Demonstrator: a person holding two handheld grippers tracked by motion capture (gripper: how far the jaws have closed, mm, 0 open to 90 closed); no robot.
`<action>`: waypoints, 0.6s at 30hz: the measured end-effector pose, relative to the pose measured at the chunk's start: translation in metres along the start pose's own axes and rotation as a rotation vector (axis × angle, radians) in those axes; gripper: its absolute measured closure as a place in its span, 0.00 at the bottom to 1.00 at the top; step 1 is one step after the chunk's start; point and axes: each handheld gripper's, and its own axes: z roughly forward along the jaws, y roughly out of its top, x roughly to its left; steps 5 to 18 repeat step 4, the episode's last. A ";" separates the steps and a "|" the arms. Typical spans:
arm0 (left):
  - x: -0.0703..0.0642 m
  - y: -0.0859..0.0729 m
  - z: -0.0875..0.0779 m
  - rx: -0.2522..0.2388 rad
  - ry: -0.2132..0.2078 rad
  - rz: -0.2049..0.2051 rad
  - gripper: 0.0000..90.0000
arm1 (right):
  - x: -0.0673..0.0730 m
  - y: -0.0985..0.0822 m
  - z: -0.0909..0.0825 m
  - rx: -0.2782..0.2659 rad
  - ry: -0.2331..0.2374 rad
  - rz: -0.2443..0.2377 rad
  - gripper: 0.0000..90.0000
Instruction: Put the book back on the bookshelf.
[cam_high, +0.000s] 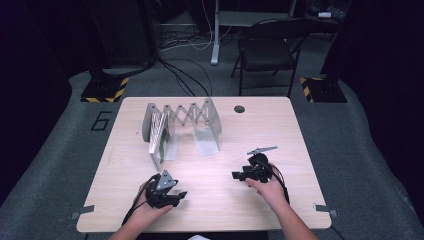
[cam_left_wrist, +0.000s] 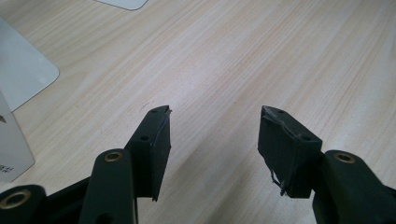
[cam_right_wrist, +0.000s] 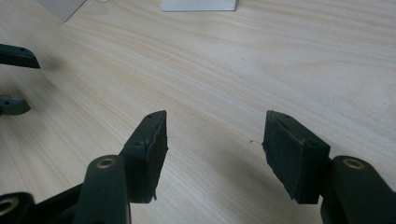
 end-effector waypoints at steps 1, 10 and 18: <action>0.000 0.000 0.001 -0.004 0.001 -0.003 0.49 | -0.001 0.000 0.000 -0.006 0.000 -0.004 0.44; 0.000 0.001 0.003 -0.002 -0.005 -0.005 0.49 | -0.003 -0.001 0.000 -0.008 0.003 0.012 0.44; 0.000 0.001 0.003 -0.002 -0.005 -0.005 0.49 | -0.003 -0.001 0.000 -0.008 0.003 0.012 0.44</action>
